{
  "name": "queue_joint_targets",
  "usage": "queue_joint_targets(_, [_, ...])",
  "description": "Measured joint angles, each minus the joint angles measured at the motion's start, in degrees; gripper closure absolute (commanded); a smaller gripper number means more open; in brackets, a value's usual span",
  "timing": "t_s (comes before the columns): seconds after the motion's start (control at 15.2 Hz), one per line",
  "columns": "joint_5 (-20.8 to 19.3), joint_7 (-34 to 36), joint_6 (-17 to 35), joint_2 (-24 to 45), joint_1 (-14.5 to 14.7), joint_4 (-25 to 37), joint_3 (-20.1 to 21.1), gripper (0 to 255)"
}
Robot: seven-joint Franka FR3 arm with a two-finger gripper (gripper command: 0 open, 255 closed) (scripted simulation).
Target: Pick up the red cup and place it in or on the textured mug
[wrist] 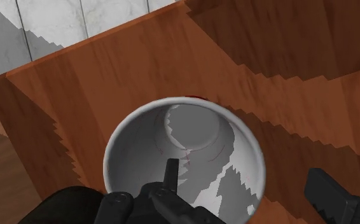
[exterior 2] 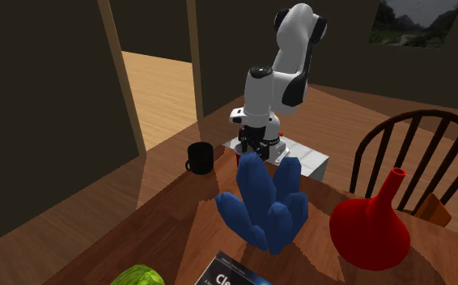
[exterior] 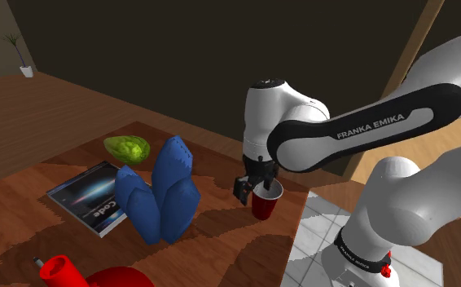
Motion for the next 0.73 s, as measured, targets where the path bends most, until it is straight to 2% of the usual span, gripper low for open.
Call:
queue_joint_targets(0.2, [0.13,0.05,2.26,1.32,-0.11,-0.94,0.39,0])
queue_joint_targets(0.53, [0.13,0.00,2.64,1.47,-0.15,-1.15,0.41,0])
queue_joint_targets(0.59, [0.13,0.00,2.64,1.47,-0.15,-1.15,0.41,255])
queue_joint_targets(0.73, [0.13,0.00,2.64,1.47,-0.15,-1.15,0.41,255])
